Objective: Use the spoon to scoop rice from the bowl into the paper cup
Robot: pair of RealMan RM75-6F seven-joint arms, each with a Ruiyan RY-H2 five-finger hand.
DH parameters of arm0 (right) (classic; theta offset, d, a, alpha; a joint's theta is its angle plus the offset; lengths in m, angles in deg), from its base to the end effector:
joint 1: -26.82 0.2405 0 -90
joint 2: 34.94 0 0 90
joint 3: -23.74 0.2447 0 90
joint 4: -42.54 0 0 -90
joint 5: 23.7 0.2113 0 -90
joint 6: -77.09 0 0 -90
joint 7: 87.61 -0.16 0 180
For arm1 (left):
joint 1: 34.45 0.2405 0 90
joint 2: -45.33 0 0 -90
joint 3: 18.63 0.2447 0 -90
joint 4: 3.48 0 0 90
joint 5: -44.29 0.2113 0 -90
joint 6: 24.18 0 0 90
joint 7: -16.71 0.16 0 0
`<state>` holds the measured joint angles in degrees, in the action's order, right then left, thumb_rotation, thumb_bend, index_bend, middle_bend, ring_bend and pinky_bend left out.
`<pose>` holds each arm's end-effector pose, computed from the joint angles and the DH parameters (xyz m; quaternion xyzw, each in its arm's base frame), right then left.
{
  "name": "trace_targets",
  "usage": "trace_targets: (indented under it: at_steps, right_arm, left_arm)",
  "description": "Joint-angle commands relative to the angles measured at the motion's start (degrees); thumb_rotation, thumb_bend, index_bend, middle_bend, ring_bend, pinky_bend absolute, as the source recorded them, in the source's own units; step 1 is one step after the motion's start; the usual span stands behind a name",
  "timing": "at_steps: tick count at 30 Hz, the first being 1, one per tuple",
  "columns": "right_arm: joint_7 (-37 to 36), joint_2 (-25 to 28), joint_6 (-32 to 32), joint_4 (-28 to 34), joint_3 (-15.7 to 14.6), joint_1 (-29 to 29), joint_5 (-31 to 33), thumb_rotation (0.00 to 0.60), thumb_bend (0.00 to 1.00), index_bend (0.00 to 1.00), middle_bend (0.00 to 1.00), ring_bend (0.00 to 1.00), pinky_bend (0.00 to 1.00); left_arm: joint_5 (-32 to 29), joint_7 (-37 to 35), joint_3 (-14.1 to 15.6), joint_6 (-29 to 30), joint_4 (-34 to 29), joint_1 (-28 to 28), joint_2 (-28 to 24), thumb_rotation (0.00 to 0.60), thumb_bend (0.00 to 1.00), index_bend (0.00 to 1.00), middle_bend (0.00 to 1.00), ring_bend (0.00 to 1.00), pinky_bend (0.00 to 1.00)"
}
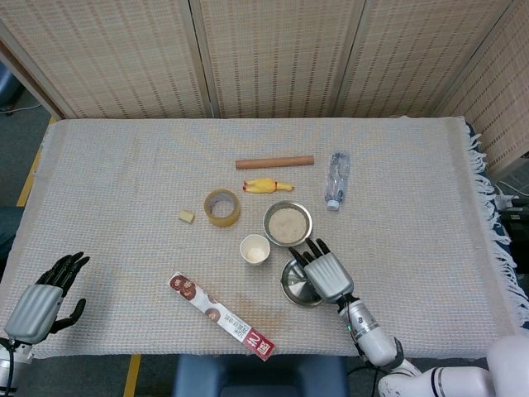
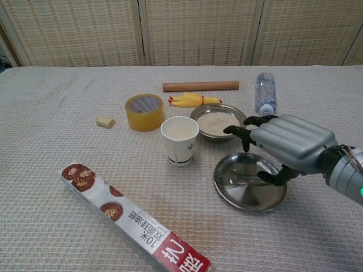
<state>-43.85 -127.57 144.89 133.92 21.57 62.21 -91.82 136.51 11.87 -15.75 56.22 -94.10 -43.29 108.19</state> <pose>-0.1549 -0.2659 -0.0507 0.8082 -0.2519 0.2833 0.4507 -0.2958 0.1932 0.1297 -0.6645 -0.4044 -0.3736 0.5053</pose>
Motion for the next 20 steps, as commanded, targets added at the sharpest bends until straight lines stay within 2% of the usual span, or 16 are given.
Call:
trace_targets:
  at_steps: [1, 3, 6, 9, 11, 14, 20]
  right_arm:
    - [0.1, 4.1, 7.2, 5.3, -0.6, -3.4, -4.4, 0.600, 0.27, 0.00, 0.26, 0.01, 0.14]
    - [1.1, 7.2, 14.7, 8.2, -1.7, -7.0, -8.4, 0.600, 0.26, 0.00, 0.21, 0.00, 0.13]
    - [3.1, 11.1, 26.0, 10.2, -4.0, -13.8, -12.5, 0.600, 0.23, 0.00, 0.07, 0.00, 0.06]
    - [-4.2, 14.4, 34.4, 8.6, -5.6, -21.6, -12.5, 0.600, 0.22, 0.00, 0.01, 0.00, 0.02]
    - [-10.6, 16.0, 36.3, 6.6, -4.8, -24.8, -9.9, 0.600, 0.22, 0.00, 0.00, 0.00, 0.01]
    - [-16.2, 20.7, 35.3, 7.1, -4.0, -26.9, -7.3, 0.600, 0.21, 0.00, 0.00, 0.00, 0.00]
    - [-18.4, 23.5, 35.0, 7.2, -3.0, -28.2, -8.8, 0.600, 0.19, 0.00, 0.00, 0.00, 0.00]
  left_arm:
    - [0.0, -0.1, -0.1, 0.4, -0.1, 0.2, -0.1, 0.600, 0.47, 0.00, 0.00, 0.01, 0.23]
    - [-0.1, -0.5, -0.3, 1.0, 0.0, 0.4, -0.2, 0.600, 0.47, 0.00, 0.00, 0.01, 0.23]
    - [-0.4, -1.6, -0.9, 2.4, 0.9, 0.8, 0.0, 0.600, 0.46, 0.00, 0.00, 0.01, 0.22]
    - [-0.4, -3.3, -2.1, 4.9, 2.8, 1.3, 1.0, 0.600, 0.46, 0.00, 0.00, 0.01, 0.22]
    - [-0.3, -4.4, -2.6, 6.2, 3.9, 1.6, 1.5, 0.600, 0.46, 0.00, 0.00, 0.01, 0.21]
    - [-0.4, -4.6, -3.1, 7.2, 4.7, 1.8, 2.0, 0.600, 0.44, 0.00, 0.00, 0.00, 0.19]
    - [-0.9, -2.4, -3.3, 6.2, 4.3, 1.4, 2.5, 0.600, 0.44, 0.00, 0.00, 0.00, 0.17]
